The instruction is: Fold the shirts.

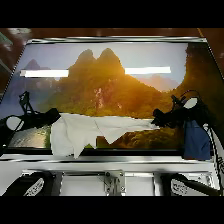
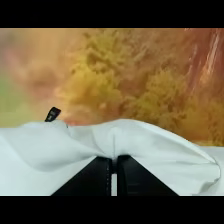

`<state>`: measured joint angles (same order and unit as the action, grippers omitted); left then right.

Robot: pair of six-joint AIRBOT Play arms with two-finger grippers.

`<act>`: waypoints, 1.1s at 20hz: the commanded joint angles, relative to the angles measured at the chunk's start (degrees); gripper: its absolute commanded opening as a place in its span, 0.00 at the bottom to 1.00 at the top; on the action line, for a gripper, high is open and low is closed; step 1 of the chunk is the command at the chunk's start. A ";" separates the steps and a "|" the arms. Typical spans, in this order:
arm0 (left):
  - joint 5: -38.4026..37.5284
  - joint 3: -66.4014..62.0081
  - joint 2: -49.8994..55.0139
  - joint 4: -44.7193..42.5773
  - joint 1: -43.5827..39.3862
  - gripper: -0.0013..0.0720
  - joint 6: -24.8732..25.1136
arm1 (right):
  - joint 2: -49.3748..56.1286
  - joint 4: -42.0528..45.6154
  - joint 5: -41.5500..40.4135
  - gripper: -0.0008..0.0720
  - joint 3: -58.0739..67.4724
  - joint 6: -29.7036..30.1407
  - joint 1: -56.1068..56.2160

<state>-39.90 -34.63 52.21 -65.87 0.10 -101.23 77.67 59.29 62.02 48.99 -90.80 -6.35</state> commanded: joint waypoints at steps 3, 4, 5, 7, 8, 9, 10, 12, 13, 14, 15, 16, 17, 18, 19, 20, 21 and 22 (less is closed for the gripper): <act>8.94 0.35 10.97 8.46 -0.20 0.07 -0.02 | 3.17 -7.54 -13.25 0.14 -0.13 0.70 0.04; 8.52 0.35 11.28 9.25 -0.13 0.14 -0.02 | 3.17 -8.41 -13.20 0.43 -0.13 1.90 0.04; 7.82 0.20 11.15 9.40 0.15 0.47 -0.04 | 3.15 -9.55 -12.70 0.83 -0.09 4.55 0.02; 2.40 -1.57 10.84 9.29 2.78 0.85 0.20 | 2.89 -9.84 -7.98 0.88 1.14 9.05 -0.72; -2.34 -3.17 10.78 8.83 5.22 0.84 2.12 | 2.36 -9.70 -4.00 0.88 2.29 11.47 -1.70; -8.68 -5.29 10.73 7.96 8.24 0.84 5.77 | 1.75 -8.92 1.22 0.88 3.80 13.42 -3.04; -14.93 -7.28 10.73 6.60 11.06 0.84 8.17 | 1.01 -7.39 5.60 0.88 5.11 13.86 -4.37; -25.99 -9.38 10.56 4.76 15.67 0.81 11.45 | -1.01 -4.63 12.17 0.88 6.14 13.77 -6.86; -29.27 -9.18 10.49 4.79 16.44 0.79 12.83 | -1.70 -3.50 14.43 0.88 6.10 13.77 -7.54; -31.26 -8.39 10.49 5.07 16.22 0.72 14.19 | -1.92 -2.01 16.26 0.88 6.01 13.79 -7.48; -31.45 -7.10 10.49 5.99 15.30 0.73 14.84 | -1.88 -1.25 17.09 0.88 5.35 13.79 -6.93; -30.75 -5.57 10.56 7.54 14.08 0.73 15.32 | -1.88 -1.60 16.87 0.88 4.26 13.79 -6.25; -28.89 -3.74 10.56 9.38 12.55 0.75 15.30 | -1.88 -2.49 15.98 0.88 2.82 13.81 -5.22; -26.62 -2.01 10.60 11.23 10.99 0.83 15.30 | -1.88 -3.50 14.80 0.88 1.53 14.12 -4.09; -24.00 -0.26 10.75 13.09 9.29 0.87 15.28 | -1.88 -3.91 13.38 0.88 0.52 14.69 -2.82; -21.33 1.11 10.91 14.45 7.78 0.87 15.26 | -1.88 -3.82 12.04 0.88 0.07 14.69 -1.81; -19.12 2.08 11.10 15.39 6.69 0.93 15.19 | -1.88 -3.85 10.84 0.88 -0.02 14.64 -1.01; -17.40 2.64 11.54 16.06 5.77 0.93 15.06 | -1.88 -3.96 9.90 0.88 -0.02 14.62 -0.66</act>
<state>-62.39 -34.89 63.18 -53.60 8.82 -86.76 75.90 55.64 74.22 50.09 -76.64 -8.82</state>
